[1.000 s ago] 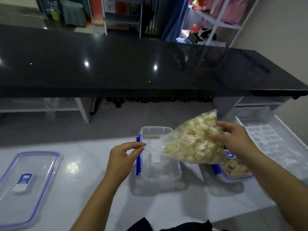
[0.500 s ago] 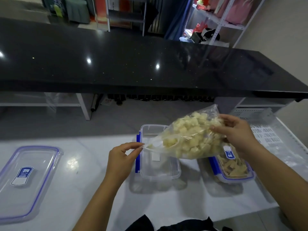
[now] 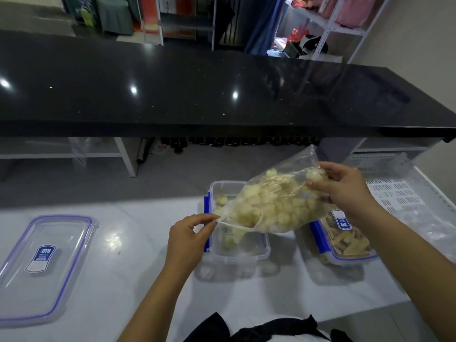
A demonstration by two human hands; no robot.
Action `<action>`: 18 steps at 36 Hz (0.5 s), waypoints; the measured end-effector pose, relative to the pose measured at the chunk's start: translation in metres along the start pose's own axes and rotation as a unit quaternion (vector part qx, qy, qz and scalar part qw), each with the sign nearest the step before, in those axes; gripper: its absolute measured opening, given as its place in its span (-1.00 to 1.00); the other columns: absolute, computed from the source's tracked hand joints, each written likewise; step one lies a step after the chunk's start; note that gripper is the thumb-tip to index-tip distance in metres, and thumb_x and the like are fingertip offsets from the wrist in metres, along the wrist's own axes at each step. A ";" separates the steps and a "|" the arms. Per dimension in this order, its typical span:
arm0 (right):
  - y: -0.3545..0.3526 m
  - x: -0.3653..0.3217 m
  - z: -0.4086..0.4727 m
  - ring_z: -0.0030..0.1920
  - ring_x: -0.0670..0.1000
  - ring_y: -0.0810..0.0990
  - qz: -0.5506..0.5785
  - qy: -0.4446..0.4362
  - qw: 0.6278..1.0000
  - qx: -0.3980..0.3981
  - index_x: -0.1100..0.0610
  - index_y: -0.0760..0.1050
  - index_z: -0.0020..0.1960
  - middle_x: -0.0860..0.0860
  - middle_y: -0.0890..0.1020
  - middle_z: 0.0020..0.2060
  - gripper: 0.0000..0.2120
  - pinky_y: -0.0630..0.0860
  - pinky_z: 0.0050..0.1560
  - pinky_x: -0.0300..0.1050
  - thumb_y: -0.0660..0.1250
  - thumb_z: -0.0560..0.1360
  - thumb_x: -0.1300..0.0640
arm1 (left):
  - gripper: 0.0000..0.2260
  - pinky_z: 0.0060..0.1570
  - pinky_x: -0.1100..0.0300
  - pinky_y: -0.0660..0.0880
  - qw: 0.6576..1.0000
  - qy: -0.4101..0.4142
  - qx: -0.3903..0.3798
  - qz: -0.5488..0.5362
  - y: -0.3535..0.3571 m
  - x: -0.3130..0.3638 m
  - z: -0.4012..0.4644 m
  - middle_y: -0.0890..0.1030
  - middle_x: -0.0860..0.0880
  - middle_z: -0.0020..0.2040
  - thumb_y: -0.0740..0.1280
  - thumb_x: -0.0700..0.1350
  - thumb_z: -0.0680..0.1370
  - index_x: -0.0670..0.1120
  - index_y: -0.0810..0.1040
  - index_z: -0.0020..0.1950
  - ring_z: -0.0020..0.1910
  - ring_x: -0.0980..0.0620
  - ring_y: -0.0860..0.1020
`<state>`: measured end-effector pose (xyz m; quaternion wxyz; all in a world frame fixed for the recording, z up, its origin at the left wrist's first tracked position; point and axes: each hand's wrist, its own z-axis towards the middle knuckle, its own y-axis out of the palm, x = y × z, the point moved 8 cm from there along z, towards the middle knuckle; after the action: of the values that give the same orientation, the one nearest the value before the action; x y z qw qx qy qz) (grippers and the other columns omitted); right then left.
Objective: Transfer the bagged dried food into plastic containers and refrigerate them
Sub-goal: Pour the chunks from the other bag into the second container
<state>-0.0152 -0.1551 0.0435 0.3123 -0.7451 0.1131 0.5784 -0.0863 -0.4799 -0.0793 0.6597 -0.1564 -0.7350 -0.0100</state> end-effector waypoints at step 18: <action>-0.016 0.020 0.001 0.03 0.12 0.69 0.017 0.033 0.998 0.044 0.11 0.52 0.29 0.08 0.65 0.10 -0.47 0.65 -0.07 0.07 0.54 0.36 0.31 | -0.87 -0.19 0.35 0.62 1.000 0.003 0.005 -0.012 0.001 0.003 0.003 0.67 0.09 0.05 0.44 -0.07 0.52 0.01 0.71 0.05 0.04 0.08 0.63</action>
<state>-0.0012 -0.1380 0.0301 0.3313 -0.7470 0.1613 0.5534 -0.0895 -0.4776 -0.0771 0.6626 -0.1441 -0.7349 -0.0151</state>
